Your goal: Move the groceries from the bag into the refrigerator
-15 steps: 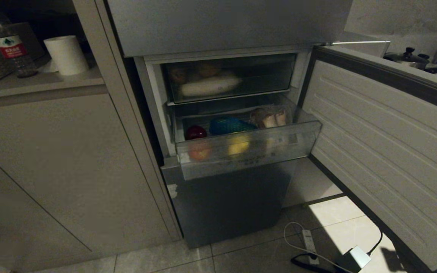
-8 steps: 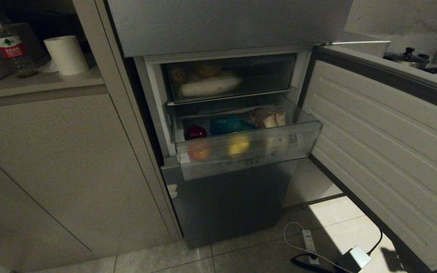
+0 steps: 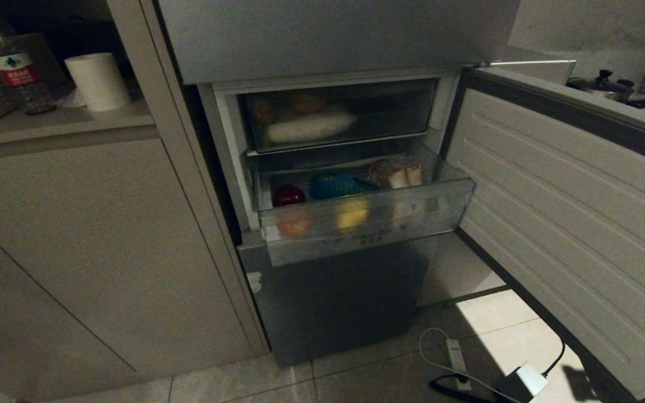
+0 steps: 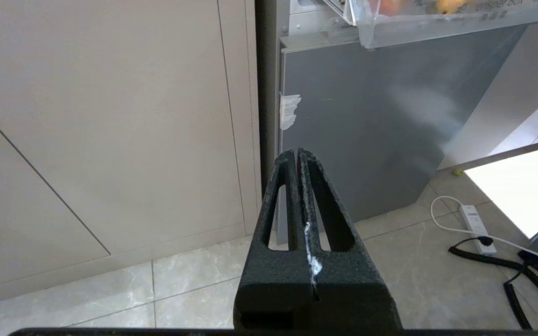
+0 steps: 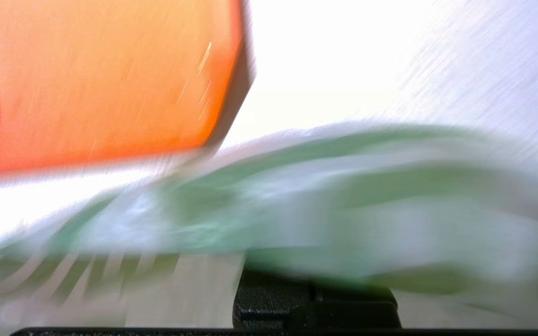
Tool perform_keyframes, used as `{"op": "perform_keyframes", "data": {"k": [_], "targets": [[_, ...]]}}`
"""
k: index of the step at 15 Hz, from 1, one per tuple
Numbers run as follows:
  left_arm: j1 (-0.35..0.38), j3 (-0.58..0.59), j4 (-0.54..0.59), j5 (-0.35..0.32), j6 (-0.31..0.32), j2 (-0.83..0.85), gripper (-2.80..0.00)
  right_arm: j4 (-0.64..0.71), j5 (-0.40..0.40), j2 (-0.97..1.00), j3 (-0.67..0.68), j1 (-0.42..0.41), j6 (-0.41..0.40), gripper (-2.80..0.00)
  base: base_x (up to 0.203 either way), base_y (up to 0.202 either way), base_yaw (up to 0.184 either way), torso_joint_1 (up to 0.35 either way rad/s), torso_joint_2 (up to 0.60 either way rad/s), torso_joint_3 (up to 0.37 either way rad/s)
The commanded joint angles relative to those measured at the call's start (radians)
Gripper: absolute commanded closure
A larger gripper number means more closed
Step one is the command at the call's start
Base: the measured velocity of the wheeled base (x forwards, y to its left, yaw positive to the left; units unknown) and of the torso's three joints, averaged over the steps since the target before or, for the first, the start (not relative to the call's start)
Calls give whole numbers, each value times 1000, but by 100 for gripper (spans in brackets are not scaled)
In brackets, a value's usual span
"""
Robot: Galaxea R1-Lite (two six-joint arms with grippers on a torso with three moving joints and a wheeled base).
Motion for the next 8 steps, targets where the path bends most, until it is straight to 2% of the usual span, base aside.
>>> {"op": "perform_keyframes", "data": {"k": [1, 8], "targets": [[0, 0, -1, 0, 0, 0, 0, 2, -6, 91, -90, -38, 8, 0, 0, 0, 0, 0, 0, 0], [0, 0, -1, 0, 0, 0, 0, 1, -39, 138, -208, -120, 11, 0, 0, 0, 0, 0, 0, 0]]}}
